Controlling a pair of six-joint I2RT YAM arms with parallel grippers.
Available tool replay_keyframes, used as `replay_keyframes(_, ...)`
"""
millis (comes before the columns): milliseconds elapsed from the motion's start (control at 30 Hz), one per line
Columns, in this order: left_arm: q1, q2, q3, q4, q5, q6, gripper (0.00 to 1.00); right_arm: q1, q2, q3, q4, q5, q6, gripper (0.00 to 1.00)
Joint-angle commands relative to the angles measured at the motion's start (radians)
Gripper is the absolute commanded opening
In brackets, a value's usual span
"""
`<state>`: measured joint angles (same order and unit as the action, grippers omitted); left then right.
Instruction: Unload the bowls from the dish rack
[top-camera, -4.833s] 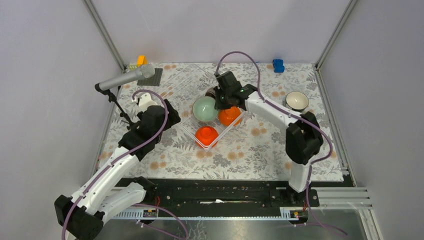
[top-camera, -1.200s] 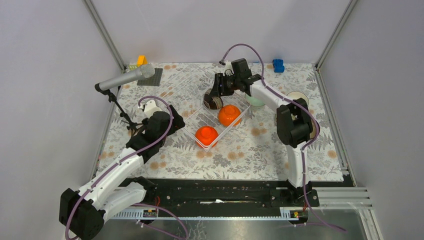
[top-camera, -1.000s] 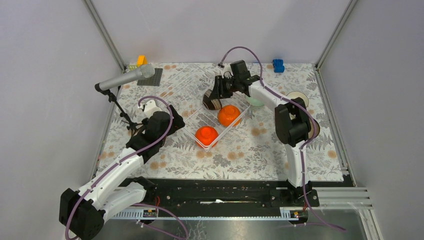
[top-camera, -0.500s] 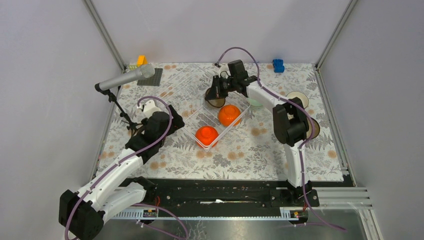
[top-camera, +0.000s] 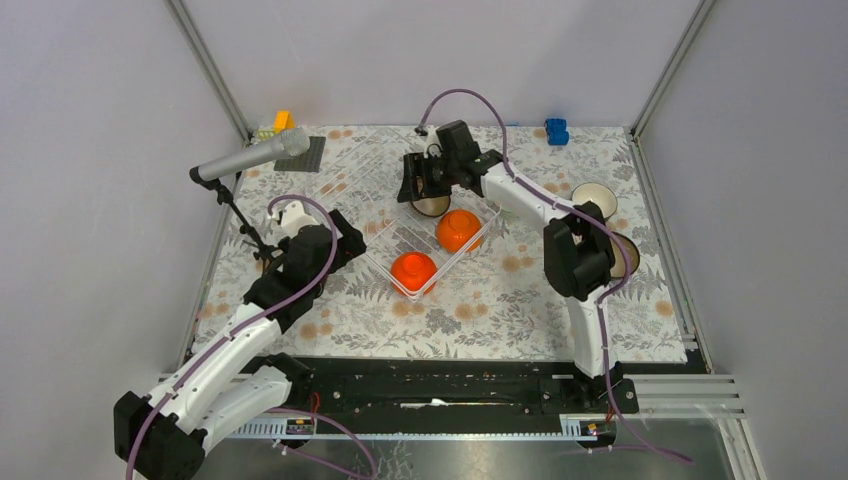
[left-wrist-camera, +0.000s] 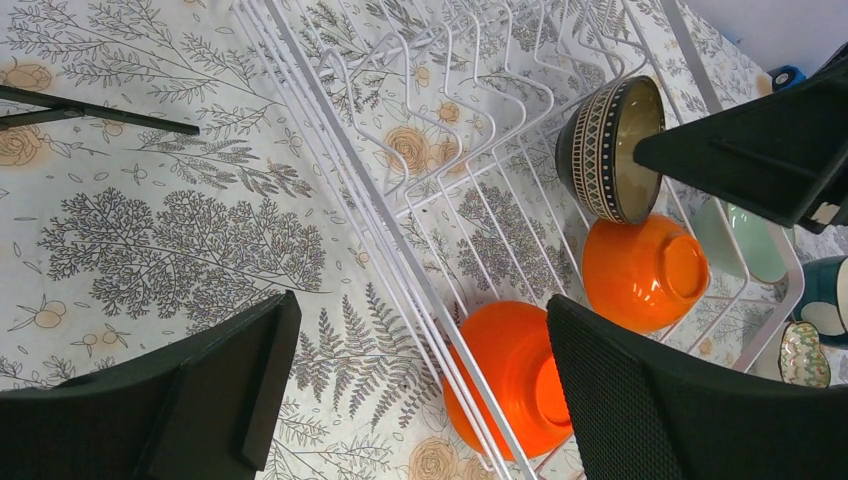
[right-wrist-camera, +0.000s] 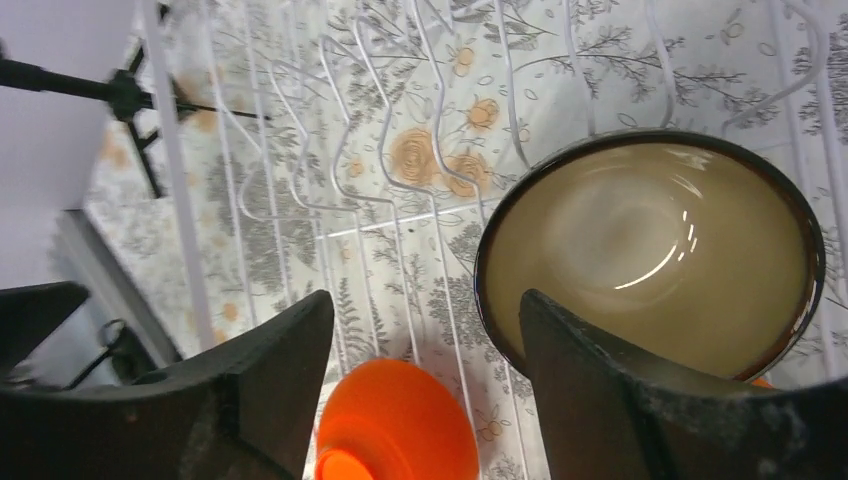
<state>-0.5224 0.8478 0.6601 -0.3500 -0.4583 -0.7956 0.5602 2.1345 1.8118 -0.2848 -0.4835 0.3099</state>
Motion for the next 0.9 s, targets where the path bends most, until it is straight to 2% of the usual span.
replay_keyframes(0,0.004,-0.019,-0.001,0.018,-0.024,-0.009,0.99,0.089,-0.027,0.09,-0.116,0.308,-0.125,0.8)
replay_keyframes(133,0.004,-0.016,0.008,0.015,-0.031,-0.002,0.99,0.127,0.017,0.134,-0.137,0.429,-0.163,0.8)
replay_keyframes(300,0.004,-0.012,0.008,0.014,-0.046,-0.001,0.99,0.147,0.09,0.206,-0.18,0.491,-0.182,0.73)
replay_keyframes(633,0.004,-0.009,-0.004,0.026,-0.089,-0.04,0.99,0.167,0.143,0.233,-0.186,0.636,-0.197,0.68)
replay_keyframes(767,0.004,0.002,-0.019,0.046,-0.086,-0.05,0.99,0.167,0.149,0.237,-0.188,0.622,-0.202,0.43)
replay_keyframes(867,0.004,0.02,-0.022,0.055,-0.081,-0.058,0.99,0.167,0.132,0.24,-0.185,0.612,-0.201,0.18)
